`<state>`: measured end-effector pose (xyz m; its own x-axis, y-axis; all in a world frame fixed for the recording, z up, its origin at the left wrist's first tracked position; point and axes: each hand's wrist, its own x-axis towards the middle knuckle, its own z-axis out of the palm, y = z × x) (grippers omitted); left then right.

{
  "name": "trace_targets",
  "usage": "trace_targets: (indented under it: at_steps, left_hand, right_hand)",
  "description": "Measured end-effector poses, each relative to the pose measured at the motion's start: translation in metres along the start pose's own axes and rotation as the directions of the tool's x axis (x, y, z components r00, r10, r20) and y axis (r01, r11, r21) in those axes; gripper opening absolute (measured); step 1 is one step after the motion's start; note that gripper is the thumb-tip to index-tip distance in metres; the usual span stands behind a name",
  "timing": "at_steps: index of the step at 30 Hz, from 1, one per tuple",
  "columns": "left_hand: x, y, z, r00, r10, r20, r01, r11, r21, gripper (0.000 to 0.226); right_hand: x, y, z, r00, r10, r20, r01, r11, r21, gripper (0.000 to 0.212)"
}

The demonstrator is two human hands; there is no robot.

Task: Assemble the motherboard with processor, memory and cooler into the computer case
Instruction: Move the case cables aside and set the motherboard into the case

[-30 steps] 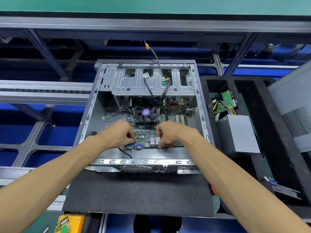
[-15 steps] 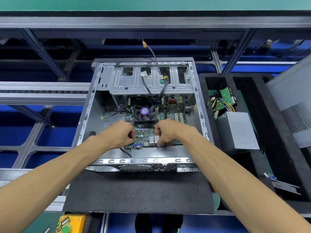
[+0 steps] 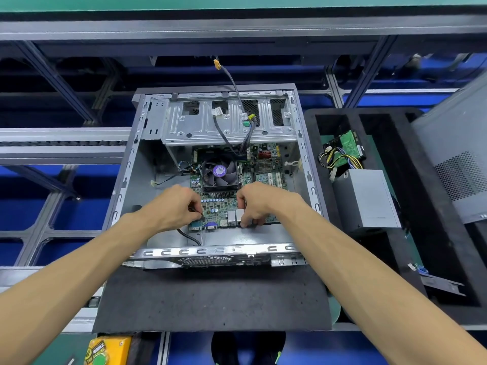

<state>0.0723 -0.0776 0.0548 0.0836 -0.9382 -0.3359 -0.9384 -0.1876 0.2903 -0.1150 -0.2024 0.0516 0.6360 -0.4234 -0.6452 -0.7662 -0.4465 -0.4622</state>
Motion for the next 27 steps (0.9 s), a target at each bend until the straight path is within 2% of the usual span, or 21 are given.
trace_targets:
  at_steps: [27]
  left_hand:
    - [0.0030, -0.0003, 0.0037, 1.000, -0.008, 0.011, 0.008, 1.000, -0.002, 0.004]
  right_hand:
    - [0.0019, -0.0002, 0.0009, 1.000, -0.009, -0.007, 0.009, 0.999, -0.044, 0.035]
